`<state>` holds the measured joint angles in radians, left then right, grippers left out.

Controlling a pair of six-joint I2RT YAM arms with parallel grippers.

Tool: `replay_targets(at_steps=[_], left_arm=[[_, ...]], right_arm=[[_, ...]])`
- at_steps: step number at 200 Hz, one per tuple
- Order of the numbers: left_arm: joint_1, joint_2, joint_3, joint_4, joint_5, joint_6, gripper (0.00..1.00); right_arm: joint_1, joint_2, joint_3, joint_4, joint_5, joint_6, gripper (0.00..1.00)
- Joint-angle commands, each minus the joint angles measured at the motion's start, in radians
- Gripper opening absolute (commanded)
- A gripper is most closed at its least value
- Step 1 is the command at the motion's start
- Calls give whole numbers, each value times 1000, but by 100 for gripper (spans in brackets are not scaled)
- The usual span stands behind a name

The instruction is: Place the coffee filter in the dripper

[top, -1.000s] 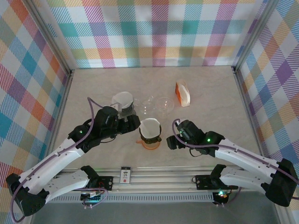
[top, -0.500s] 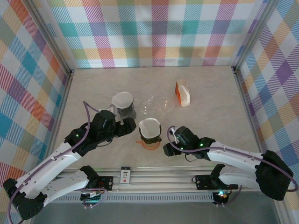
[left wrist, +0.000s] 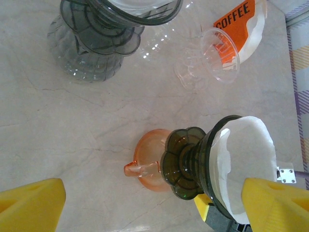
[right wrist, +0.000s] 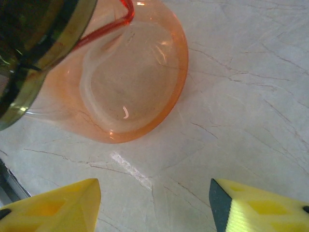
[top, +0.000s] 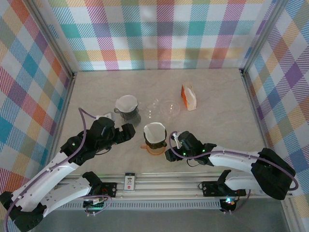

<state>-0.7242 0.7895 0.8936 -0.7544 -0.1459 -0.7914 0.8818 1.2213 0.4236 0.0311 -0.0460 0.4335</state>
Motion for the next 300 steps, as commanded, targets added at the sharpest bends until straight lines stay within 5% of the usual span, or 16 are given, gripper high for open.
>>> replay_targets(at_steps=[1, 300], left_arm=[[14, -17, 23, -34, -29, 18, 94], [22, -49, 33, -88, -42, 11, 94]], right_arm=[[-15, 27, -11, 97, -48, -29, 60], [-30, 327, 174, 211, -152, -186, 49]])
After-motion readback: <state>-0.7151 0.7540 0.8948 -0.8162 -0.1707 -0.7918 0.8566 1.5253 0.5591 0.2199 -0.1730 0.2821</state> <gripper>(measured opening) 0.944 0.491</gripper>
